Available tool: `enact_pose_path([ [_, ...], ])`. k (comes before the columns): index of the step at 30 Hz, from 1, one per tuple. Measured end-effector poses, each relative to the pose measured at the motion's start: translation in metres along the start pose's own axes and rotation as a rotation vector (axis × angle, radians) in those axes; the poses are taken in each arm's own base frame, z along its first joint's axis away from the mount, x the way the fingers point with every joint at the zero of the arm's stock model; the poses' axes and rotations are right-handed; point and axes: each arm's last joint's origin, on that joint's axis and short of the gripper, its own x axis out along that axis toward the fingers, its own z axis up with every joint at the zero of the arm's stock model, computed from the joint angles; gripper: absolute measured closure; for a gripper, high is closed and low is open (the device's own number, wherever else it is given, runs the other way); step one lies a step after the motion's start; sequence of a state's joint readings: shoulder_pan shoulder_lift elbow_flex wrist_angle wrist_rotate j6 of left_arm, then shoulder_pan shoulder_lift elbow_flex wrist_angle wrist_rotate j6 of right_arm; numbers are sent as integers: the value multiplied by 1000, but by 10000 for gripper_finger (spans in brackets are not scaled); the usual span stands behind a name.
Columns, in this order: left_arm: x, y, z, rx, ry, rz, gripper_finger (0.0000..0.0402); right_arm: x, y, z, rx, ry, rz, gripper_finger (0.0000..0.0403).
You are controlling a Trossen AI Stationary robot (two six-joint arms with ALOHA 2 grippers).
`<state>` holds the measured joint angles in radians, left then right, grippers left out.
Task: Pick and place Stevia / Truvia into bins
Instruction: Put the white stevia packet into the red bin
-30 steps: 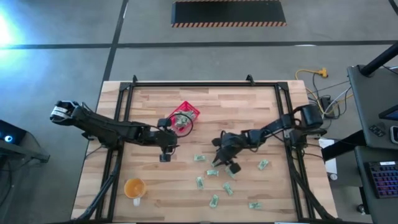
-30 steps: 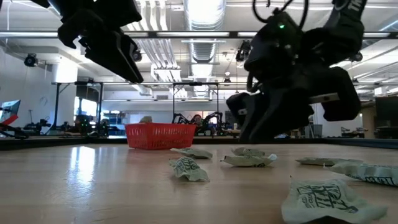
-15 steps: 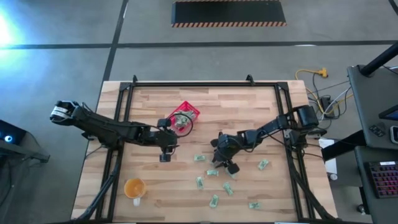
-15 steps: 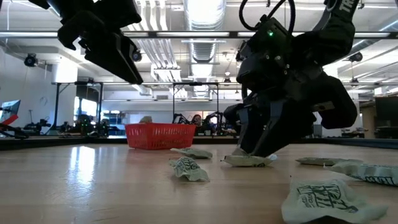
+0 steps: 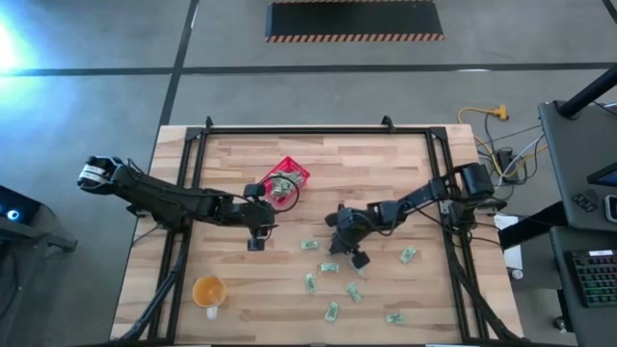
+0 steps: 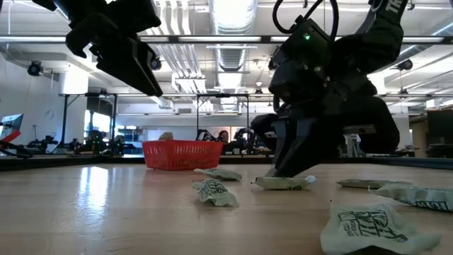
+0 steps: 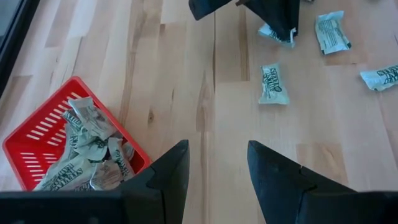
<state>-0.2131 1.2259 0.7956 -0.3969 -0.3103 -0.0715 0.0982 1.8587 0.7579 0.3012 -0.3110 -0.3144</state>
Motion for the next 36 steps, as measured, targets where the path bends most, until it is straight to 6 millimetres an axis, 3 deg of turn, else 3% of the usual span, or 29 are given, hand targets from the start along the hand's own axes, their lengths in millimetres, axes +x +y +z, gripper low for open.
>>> enact_pose_path([
  [8,0,0,0,0,0,0,255,-2,-7,20,-88,-54,-32,393],
  [13,0,0,0,0,-2,0,255,-8,-20,46,-196,-69,-221,394],
  [21,0,0,-1,1,2,0,255,-33,-75,73,-159,-113,-479,394],
  [29,1,0,-2,3,11,1,256,-70,-138,65,28,-210,-544,394],
  [36,1,0,-2,3,11,1,256,-92,-165,59,151,-313,-516,394],
])
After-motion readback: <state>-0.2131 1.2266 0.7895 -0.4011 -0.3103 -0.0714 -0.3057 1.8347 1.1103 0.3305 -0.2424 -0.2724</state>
